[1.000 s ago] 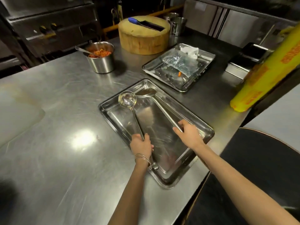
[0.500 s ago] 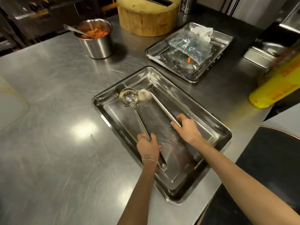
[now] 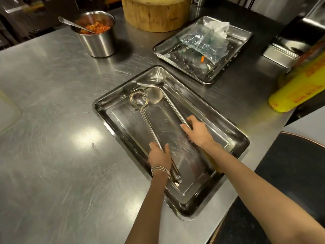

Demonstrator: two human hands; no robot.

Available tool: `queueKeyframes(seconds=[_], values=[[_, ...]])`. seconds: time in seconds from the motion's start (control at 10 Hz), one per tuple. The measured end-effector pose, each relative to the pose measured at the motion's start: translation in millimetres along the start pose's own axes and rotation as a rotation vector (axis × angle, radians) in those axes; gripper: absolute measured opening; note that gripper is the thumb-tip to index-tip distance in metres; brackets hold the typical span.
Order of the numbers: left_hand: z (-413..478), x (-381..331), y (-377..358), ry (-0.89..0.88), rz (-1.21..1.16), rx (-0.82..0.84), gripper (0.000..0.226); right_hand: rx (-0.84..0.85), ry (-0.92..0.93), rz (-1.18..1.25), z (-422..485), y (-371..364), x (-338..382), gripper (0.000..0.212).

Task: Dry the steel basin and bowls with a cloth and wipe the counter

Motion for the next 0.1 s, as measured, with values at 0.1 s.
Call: queueKeyframes(seconds=[0.1], values=[[-4.4, -3.2, 8.8, 0.029, -0.006, 0.029, 0.033, 0.015, 0.002, -0.052, -4.8, 2.2, -0.8, 0.045]])
Point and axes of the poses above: each hand's wrist, its own z-axis towards the middle knuckle, its own y-axis out of the back of the hand, x = y × z, the point moved 4 cm from there along z, towards the middle knuckle, and after that the axes turned 7 degrees about -y, right-handed, at the moved point
